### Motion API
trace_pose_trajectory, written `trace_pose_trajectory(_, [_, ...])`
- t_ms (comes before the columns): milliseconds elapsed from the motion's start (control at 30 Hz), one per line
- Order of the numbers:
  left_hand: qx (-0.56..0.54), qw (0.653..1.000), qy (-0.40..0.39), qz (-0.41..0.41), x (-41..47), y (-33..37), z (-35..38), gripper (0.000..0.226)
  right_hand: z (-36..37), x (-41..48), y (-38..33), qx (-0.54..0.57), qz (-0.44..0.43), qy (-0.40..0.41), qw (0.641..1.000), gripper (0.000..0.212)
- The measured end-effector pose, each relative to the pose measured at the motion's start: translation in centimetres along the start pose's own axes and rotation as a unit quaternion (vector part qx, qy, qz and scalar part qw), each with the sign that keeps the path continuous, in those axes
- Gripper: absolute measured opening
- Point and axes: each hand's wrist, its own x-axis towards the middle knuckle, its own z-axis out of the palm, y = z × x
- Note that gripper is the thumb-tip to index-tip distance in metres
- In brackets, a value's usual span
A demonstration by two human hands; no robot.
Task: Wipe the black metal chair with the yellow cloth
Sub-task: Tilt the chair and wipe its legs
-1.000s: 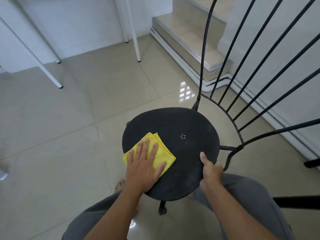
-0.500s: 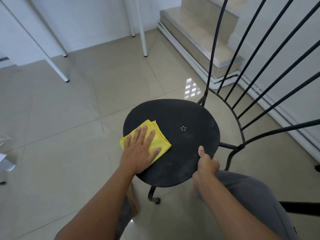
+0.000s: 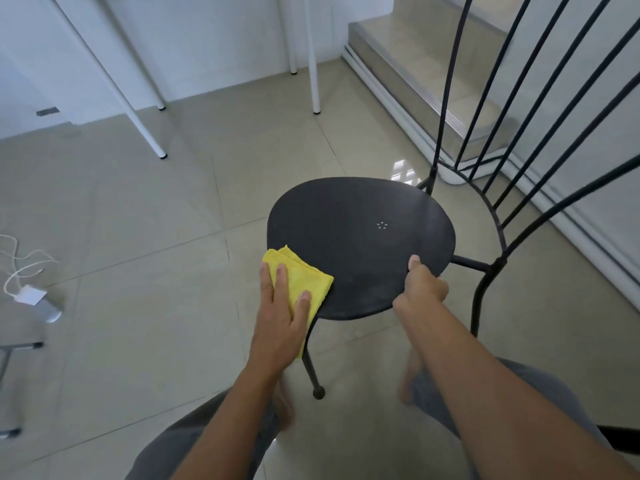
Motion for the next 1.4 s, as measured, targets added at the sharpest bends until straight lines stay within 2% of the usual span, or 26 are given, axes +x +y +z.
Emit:
trace_pose_trajectory(100, [-0.063, 0.997, 0.04, -0.034, -1.2, 2.2, 0.5, 0.067, 1.5, -0.5, -0.6, 0.007, 0.011, -0.007, 1.0, 0.054])
trace_pose_trajectory(200, [-0.13, 0.988, 0.062, -0.056, -1.4, 3.3, 1.3, 0.069, 2.9, -0.6, -1.0, 0.007, 0.01, -0.023, 1.0, 0.046])
trace_pose_trajectory(333, [-0.143, 0.984, 0.08, -0.065, -0.6, 3.2, 1.9, 0.066, 4.5, -0.4, -1.7, -0.019, -0.002, -0.026, 0.999, 0.039])
trace_pose_trajectory(400, [-0.147, 0.981, 0.1, -0.081, 0.5, 3.0, 2.1, 0.053, 5.1, -0.3, -2.2, -0.032, -0.006, -0.04, 0.999, 0.041])
trace_pose_trajectory(500, [-0.119, 0.978, 0.136, -0.105, 2.5, 3.7, 2.2, 0.019, 6.1, -0.7, -2.1, -0.024, -0.032, -0.047, 0.998, 0.043])
trace_pose_trajectory(600, [-0.106, 0.979, 0.143, -0.1, 3.8, 4.6, 1.7, 0.008, 7.0, -2.7, 0.0, -0.015, -0.03, -0.048, 0.998, 0.048])
trace_pose_trajectory(667, [-0.104, 0.981, 0.134, -0.091, 4.3, 4.7, 1.4, 0.006, 7.6, -3.7, 1.8, -0.001, 0.002, -0.069, 0.998, 0.046])
trace_pose_trajectory(800, [-0.098, 0.984, 0.126, -0.077, 4.9, 4.7, 1.1, 0.009, 8.7, -4.5, 2.3, 0.022, 0.037, -0.116, 0.992, 0.016])
trace_pose_trajectory(1100, [-0.11, 0.978, 0.173, -0.03, 5.0, 2.7, 2.9, 0.003, 10.0, -3.8, 1.9, -0.006, -0.013, -0.115, 0.993, 0.016])
trace_pose_trajectory(1400, [-0.18, 0.958, 0.197, -0.104, 4.6, 1.5, 5.3, 0.006, 11.1, -3.7, 1.4, 0.033, -0.024, -0.135, 0.99, 0.01])
